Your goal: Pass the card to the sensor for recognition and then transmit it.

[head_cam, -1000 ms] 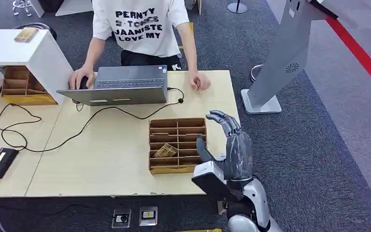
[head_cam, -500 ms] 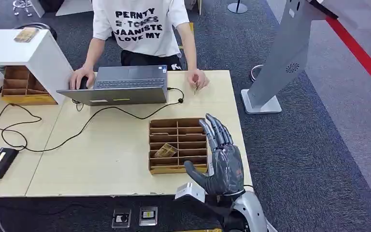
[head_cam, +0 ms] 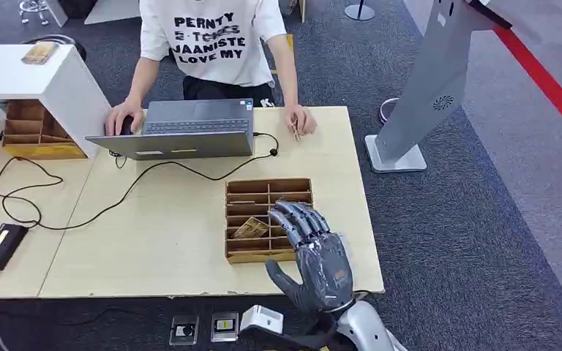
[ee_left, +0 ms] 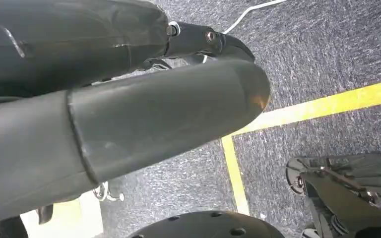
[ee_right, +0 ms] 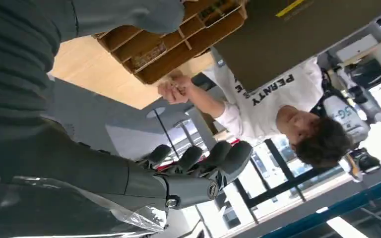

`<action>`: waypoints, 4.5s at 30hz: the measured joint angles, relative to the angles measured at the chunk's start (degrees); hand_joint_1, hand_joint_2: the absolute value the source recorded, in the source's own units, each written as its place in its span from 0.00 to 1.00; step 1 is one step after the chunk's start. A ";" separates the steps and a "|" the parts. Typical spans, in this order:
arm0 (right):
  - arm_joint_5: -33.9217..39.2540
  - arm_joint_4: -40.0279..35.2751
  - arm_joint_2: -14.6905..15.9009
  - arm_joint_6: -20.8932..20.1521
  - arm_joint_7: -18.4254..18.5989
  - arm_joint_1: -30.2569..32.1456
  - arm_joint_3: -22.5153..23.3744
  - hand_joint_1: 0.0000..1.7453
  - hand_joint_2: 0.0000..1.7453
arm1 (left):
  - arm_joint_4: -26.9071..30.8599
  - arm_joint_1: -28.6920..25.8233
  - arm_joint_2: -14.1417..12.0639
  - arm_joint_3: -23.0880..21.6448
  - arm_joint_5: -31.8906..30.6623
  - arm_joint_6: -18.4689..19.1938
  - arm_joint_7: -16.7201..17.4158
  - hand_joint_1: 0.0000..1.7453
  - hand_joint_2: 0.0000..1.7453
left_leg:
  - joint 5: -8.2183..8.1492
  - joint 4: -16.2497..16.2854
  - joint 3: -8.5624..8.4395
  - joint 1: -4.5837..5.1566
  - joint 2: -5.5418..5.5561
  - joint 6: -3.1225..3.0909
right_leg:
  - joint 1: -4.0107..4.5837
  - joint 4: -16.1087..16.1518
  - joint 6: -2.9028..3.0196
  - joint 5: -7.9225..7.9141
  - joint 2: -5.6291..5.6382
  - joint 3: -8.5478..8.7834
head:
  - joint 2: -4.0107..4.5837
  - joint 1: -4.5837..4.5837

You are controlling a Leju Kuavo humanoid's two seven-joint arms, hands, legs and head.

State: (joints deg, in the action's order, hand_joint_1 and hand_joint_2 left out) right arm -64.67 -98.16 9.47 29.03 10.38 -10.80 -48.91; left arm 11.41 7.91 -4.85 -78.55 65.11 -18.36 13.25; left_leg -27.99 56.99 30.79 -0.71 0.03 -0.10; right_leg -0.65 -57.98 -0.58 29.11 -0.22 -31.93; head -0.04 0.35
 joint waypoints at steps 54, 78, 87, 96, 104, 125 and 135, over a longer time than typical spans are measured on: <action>-7.13 5.27 -1.88 -20.70 4.68 -9.47 -10.34 0.31 1.00 | 0.00 0.04 -0.22 0.00 0.35 0.35 0.24 0.00 0.00 | 0.00 0.00 0.01 0.00 0.00 0.00 | 0.00 0.00 0.00 0.00 -0.01 -0.01 | 0.00 -0.02; -9.07 6.73 3.25 -25.22 13.85 -10.98 -5.53 0.36 1.00 | 0.00 -0.01 -0.33 0.00 1.36 0.68 0.20 0.00 0.00 | 0.00 0.01 -0.01 0.01 0.00 0.00 | -0.01 0.00 0.00 0.00 0.00 -0.02 | 0.00 0.00; -8.52 6.71 5.44 -26.80 15.43 -10.27 -3.24 0.36 1.00 | 0.00 -0.02 -0.70 0.00 1.22 1.12 0.18 0.00 0.00 | 0.00 0.01 -0.01 0.00 0.00 0.00 | 0.00 0.00 0.00 0.00 0.00 -0.02 | 0.00 -0.02; -7.78 6.69 6.10 -27.65 15.74 -9.86 -1.95 0.37 1.00 | 0.00 -0.02 -0.87 0.00 0.50 1.20 -0.07 0.00 0.00 | 0.00 0.01 -0.01 0.01 0.00 0.00 | -0.01 0.00 0.00 0.00 0.01 -0.01 | 0.00 -0.02; -7.65 6.54 6.25 -27.71 15.67 -9.72 -1.92 0.37 1.00 | 0.00 -0.01 -0.94 -0.02 -0.02 1.20 -0.24 0.00 0.00 | 0.00 0.01 -0.01 0.00 0.00 0.00 | 0.00 0.00 0.00 0.00 0.00 -0.01 | 0.00 -0.02; -3.80 10.58 1.86 -22.93 9.05 -11.80 -2.91 0.36 1.00 | 0.00 0.04 -0.92 -0.02 0.68 1.03 -0.26 0.00 0.00 | 0.00 0.00 0.02 0.00 0.01 0.00 | 0.00 0.00 0.00 0.00 -0.02 0.00 | 0.00 -0.02; -1.44 16.35 0.35 -20.00 7.84 -14.12 -3.74 0.34 1.00 | 0.00 0.03 -0.87 -0.02 0.77 0.68 -0.26 0.00 0.00 | 0.00 0.00 0.02 0.00 0.01 0.00 | 0.00 0.00 0.00 0.00 -0.02 0.00 | 0.00 -0.02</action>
State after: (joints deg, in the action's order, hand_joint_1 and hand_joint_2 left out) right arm -66.12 -81.81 9.81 9.03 18.23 -24.92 -52.65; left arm 11.41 7.94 -5.73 -78.58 65.88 -17.68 12.98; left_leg -27.99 56.99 30.81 -0.70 0.04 -0.10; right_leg -0.65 -57.98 -0.58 29.11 -0.24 -31.94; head -0.04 0.33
